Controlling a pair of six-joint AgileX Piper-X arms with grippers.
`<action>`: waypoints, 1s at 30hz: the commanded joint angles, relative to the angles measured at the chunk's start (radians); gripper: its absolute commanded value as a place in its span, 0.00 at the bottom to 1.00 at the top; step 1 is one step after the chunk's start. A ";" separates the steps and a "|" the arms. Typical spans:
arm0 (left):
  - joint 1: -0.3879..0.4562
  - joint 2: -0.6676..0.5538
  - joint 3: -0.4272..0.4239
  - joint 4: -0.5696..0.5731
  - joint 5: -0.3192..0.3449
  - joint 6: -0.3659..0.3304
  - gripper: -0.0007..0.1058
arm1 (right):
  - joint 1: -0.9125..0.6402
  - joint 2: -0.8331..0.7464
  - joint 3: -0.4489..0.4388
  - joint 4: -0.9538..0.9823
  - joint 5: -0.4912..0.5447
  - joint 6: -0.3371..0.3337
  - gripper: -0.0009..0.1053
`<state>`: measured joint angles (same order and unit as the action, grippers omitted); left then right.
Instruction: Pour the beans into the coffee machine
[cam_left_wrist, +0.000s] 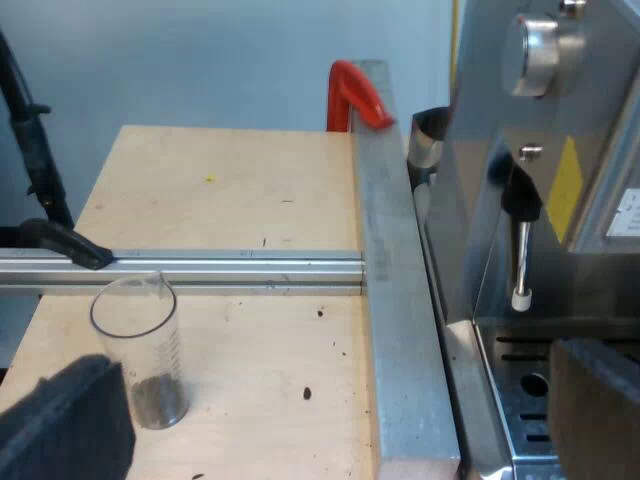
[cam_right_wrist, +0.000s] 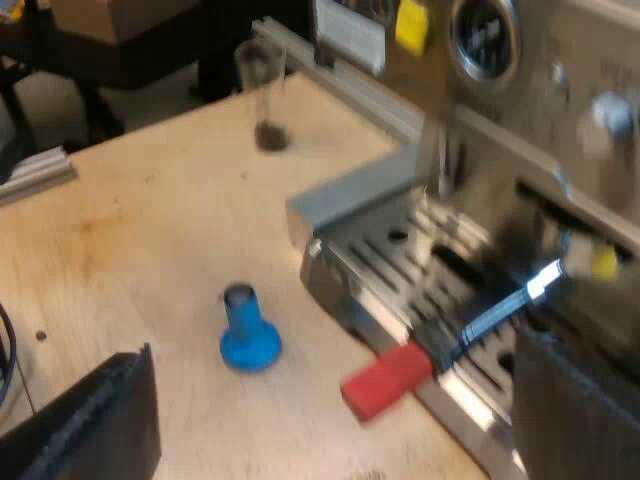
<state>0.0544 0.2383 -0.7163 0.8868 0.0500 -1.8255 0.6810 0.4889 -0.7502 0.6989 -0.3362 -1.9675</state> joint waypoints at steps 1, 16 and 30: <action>-0.005 -0.002 -0.011 -0.009 -0.026 -0.012 0.81 | 0.085 0.043 0.017 -0.099 0.097 -0.013 0.71; -0.005 0.002 -0.004 -0.009 -0.181 -0.022 0.81 | 0.350 0.342 0.107 -0.486 0.258 0.079 0.71; 0.088 0.069 0.066 -0.065 -0.162 -0.006 0.81 | 0.349 0.570 0.107 -0.758 0.258 0.162 0.71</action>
<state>0.1312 0.3052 -0.6508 0.8425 -0.1133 -1.8306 1.0297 1.0623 -0.6404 -0.0365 -0.0778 -1.8065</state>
